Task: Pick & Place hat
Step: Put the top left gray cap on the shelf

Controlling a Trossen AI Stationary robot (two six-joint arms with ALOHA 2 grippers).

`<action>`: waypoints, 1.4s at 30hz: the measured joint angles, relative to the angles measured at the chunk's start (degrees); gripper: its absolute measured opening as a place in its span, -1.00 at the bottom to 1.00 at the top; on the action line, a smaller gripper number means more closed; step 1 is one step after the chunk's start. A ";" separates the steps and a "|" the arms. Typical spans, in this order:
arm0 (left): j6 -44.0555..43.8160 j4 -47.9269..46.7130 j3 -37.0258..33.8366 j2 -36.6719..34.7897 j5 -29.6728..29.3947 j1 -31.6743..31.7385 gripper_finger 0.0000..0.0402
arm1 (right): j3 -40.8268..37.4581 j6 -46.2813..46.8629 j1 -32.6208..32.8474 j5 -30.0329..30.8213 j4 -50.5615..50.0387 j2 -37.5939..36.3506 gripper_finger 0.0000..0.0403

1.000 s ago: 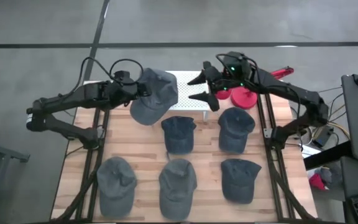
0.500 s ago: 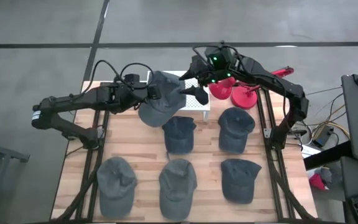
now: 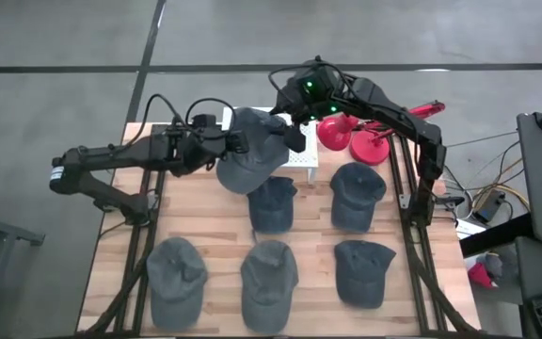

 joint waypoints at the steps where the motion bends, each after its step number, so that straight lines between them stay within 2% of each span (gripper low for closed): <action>1: 0.15 0.43 0.00 0.00 -0.14 -0.29 -1.00 | -0.04 -0.47 0.03 1.53 -0.07 0.01 0.32; 4: 0.36 0.60 0.26 0.00 -0.60 -0.87 -1.00 | -0.15 -1.30 0.17 4.68 -0.12 -0.16 0.31; 16: 4.62 7.35 0.26 0.00 -0.80 -2.22 -1.00 | -0.22 -1.45 0.46 4.41 -0.93 -0.18 0.34; 19: 4.64 7.65 0.26 0.00 -0.77 -2.47 -1.00 | -0.24 -1.45 0.82 3.54 -0.94 -0.18 0.29; 22: 4.98 8.71 0.26 0.00 -0.61 -2.91 -1.00 | -0.28 -1.15 1.07 0.55 -0.95 -0.18 0.15; 25: 6.12 10.40 0.26 0.00 -0.57 -3.29 -1.00 | -0.34 -0.99 1.54 0.09 -0.97 -0.18 -0.08; 32: 6.18 10.67 0.24 0.00 -0.65 -4.07 -1.00 | -0.39 -1.80 2.23 0.07 -1.18 -0.18 -0.86; 42: 8.12 10.67 0.24 -0.09 -0.19 -4.42 -0.87 | -0.42 -5.61 2.16 0.11 -6.48 -0.47 -0.93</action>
